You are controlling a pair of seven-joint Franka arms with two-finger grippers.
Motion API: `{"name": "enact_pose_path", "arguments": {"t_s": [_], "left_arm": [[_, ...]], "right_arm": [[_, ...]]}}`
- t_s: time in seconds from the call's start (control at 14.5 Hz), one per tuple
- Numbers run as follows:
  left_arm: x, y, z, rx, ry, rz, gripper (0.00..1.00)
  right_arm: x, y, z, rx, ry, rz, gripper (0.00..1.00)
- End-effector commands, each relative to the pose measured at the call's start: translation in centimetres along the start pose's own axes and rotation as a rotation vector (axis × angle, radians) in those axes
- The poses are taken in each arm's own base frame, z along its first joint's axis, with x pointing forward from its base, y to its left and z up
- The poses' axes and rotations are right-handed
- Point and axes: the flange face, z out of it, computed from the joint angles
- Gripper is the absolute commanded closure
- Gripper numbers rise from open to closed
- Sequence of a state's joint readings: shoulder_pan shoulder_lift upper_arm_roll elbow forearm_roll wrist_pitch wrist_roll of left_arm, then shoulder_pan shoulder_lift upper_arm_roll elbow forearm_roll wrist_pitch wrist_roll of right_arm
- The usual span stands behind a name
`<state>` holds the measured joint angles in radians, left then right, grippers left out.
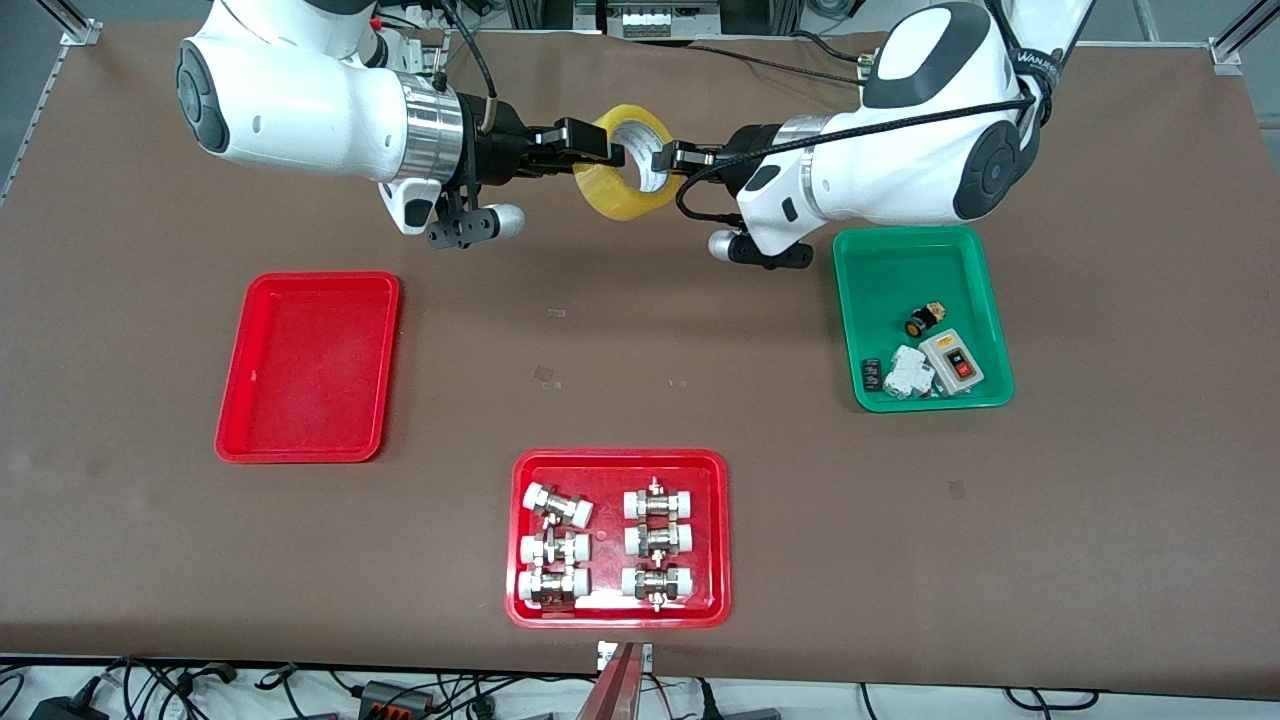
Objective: Left arm passes tape to right arm into tray
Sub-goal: 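Open the left gripper and withdraw it while the right gripper holds tape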
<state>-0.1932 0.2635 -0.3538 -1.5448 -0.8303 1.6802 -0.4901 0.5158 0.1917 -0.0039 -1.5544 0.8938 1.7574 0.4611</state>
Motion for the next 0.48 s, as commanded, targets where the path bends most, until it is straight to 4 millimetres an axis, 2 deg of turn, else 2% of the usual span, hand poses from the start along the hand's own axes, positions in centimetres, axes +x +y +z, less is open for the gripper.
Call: {"name": "enact_pose_path", "arguments": {"t_s": [0.0,0.21,0.34,0.41], "left_arm": [[0.1,-0.5,-2.0,-0.011,-0.025,-0.011,0.00],[-0.1,-2.5,-5.5,0.046,-0.058,-0.027,0.00],[-1.0,-4.1,-10.0,0.184,0.038,-0.016,0.00],[-1.1,-5.1,-11.7,0.226,0.083,-0.028,0.00]], "right_arm": [[-0.2,-0.5,-0.3,0.015,-0.002,-0.005,0.82],[0.3,-0.2,0.1,0.013,-0.004,-0.013,0.82],[1.5,0.7,0.5,0.004,-0.005,-0.010,0.82],[2.8,1.8,0.5,-0.002,-0.004,0.011,0.82]]}}
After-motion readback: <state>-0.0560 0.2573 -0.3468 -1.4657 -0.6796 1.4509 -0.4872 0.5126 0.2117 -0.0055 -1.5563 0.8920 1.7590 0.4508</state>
